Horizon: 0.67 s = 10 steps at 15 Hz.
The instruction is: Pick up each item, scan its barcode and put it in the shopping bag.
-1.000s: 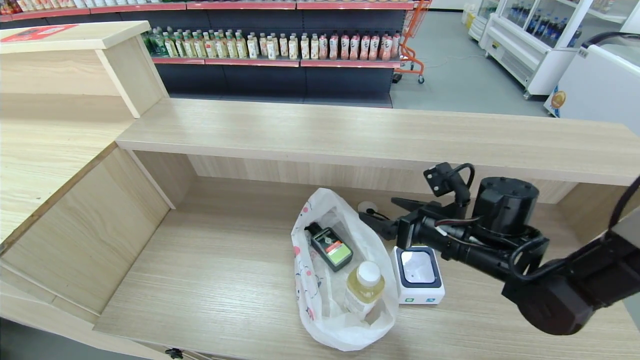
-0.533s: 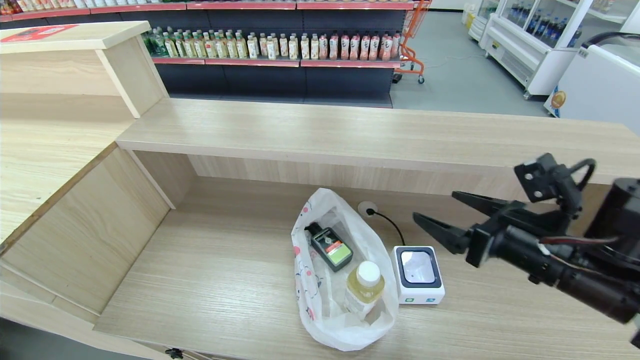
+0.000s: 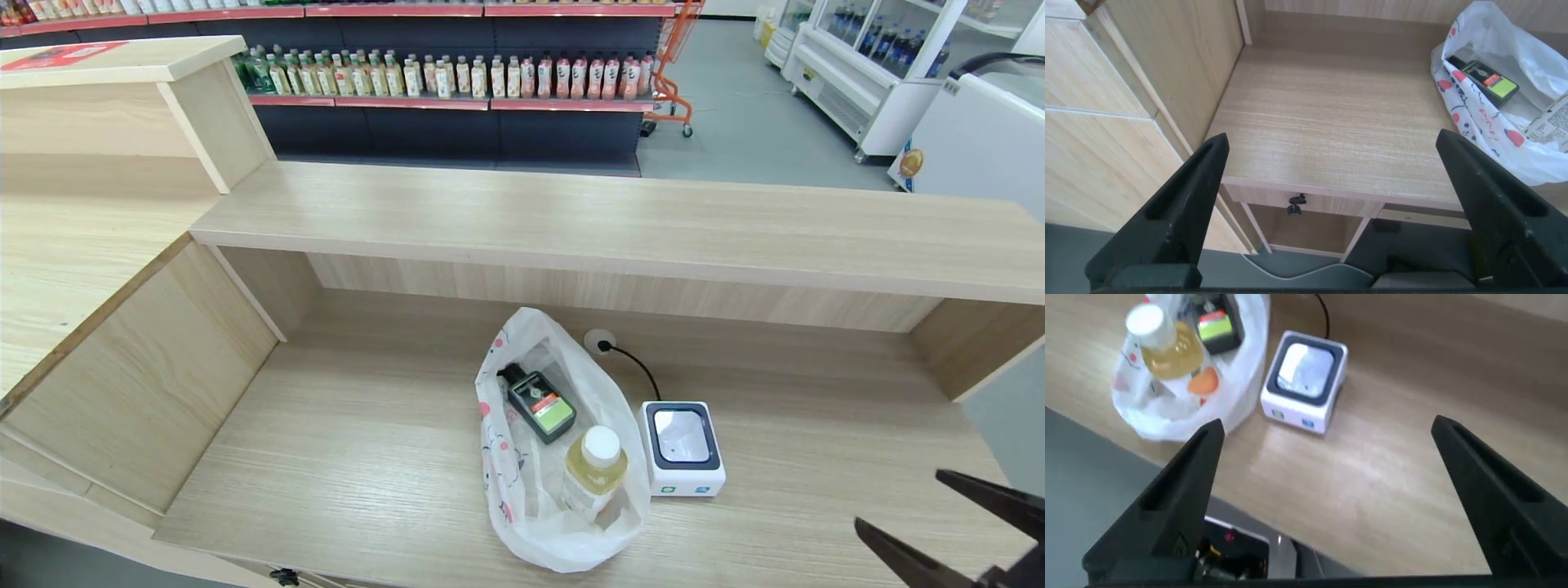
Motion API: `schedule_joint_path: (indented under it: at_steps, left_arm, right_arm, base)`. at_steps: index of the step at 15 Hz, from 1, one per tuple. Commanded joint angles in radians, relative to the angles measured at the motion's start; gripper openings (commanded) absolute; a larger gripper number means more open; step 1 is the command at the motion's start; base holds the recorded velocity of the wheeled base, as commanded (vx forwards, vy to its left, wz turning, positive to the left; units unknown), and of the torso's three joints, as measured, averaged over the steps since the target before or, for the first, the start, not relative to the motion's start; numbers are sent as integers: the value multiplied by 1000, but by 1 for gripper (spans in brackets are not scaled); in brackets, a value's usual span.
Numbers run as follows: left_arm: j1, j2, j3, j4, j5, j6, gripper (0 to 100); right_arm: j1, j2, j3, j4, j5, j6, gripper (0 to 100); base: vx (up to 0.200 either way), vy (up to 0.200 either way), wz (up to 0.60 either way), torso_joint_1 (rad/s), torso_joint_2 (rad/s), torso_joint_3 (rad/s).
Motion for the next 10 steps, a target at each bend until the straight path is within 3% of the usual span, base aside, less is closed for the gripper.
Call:
schedule_joint_path:
  at_steps: [1,6,10]
  left_arm:
    - [1,0,0,0,0,0,100]
    - [1,0,0,0,0,0,100]
    - [1,0,0,0,0,0,100]
  right_arm:
    - [-116,-421,39,323,-11,-2,100]
    - [-269,-730,39,559,14,-15,100]
    - [-277,-878,39,622,66,-18,100]
  base:
    - [0,0,0,0,0,0]
    - [0,0,0,0,0,0]
    - [0,0,0,0,0,0]
